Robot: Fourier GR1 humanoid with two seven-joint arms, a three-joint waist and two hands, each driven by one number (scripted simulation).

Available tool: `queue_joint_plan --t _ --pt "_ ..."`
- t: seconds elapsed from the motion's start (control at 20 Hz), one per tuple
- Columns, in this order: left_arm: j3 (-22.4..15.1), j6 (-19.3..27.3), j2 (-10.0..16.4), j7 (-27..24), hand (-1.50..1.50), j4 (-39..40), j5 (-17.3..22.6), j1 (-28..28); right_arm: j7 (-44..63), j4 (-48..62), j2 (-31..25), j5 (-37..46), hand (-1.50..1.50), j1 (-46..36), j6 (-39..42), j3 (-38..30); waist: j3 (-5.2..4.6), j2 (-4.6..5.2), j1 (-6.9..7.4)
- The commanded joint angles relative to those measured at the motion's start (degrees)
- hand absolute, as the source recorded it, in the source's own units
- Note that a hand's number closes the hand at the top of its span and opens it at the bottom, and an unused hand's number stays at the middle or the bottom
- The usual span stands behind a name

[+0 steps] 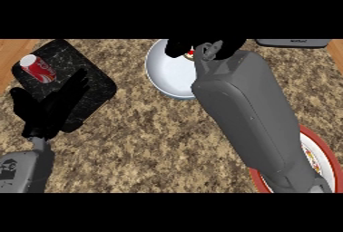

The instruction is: Pick the cupcake from the plate and place it in the bowl

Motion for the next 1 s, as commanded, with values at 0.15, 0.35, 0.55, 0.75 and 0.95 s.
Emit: queue_joint_plan --t 0.15,0.35,0.55,0.75,0.95 --pt "-0.19 0.63 -0.76 -3.31 0.0 3.57 -1.79 -0.04 -3.07 19.01 0.39 1.78 1.5 -5.68 -14.66 -7.51 0.02 0.22 -0.57" --pt "-0.14 0.82 -0.52 2.62 0.0 -0.15 0.06 -2.45 -12.15 30.71 0.36 0.83 1.5 -5.64 -23.2 -11.13 0.08 0.37 0.22" --pt "0.06 -0.55 0.4 1.6 0.0 0.51 0.34 -3.45 -20.9 40.7 -2.18 -1.92 1.5 -7.04 -27.76 -16.0 0.08 1.04 1.33" --pt "-0.49 -0.51 -0.43 1.02 0.0 0.83 0.33 -4.5 -25.84 48.97 -2.55 -3.48 1.5 -8.77 -29.67 -18.37 0.08 1.39 1.95" --pt "-1.3 0.16 -1.27 0.9 0.0 0.29 -0.39 -3.84 -25.11 48.12 -0.7 -11.05 -1.5 -7.79 -38.3 -27.33 0.17 2.07 3.25"
